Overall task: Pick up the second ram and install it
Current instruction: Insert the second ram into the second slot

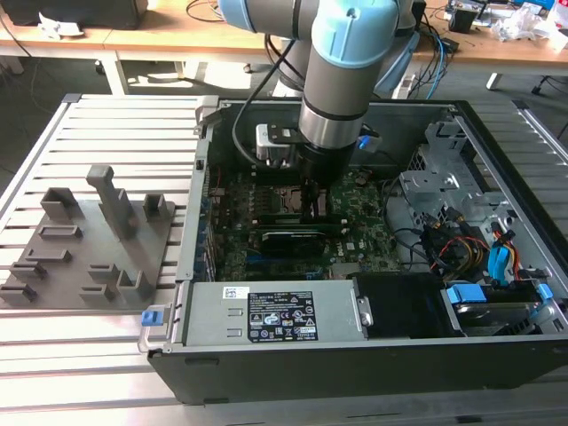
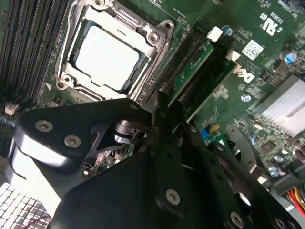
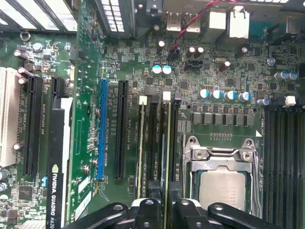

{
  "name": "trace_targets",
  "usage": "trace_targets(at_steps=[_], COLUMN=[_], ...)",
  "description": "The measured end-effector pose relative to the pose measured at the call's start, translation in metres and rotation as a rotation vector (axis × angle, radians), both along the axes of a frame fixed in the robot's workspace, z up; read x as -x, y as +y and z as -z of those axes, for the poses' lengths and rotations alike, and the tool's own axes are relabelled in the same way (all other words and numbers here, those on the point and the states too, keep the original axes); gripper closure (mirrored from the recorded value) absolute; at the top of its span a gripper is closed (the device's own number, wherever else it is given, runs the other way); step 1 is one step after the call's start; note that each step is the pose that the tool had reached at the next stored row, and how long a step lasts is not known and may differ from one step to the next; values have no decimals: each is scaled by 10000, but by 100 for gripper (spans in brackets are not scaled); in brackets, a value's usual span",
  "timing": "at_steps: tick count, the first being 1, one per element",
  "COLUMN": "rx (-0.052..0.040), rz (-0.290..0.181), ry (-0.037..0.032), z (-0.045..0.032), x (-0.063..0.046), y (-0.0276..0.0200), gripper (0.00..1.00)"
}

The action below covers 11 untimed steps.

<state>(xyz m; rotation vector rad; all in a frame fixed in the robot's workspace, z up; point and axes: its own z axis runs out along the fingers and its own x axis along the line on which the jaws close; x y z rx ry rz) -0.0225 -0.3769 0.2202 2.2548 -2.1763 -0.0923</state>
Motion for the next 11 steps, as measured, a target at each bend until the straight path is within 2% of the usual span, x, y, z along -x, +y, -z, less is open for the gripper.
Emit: trace_targets(at_steps=[2,3,5,6,8,9,11], rx=[0,1,2,2,2,3,-3], rz=[0,-1,0,0,0,0,-2], ry=[-1,-1,-2,-1,-5,-320,-348], z=[-97,-216,-374,-462,-492,-491,-490], x=[0,0,1,2,2,5,5], y=[0,6,62,100,116,116,116], gripper=[79,79,80,87,90,90,90])
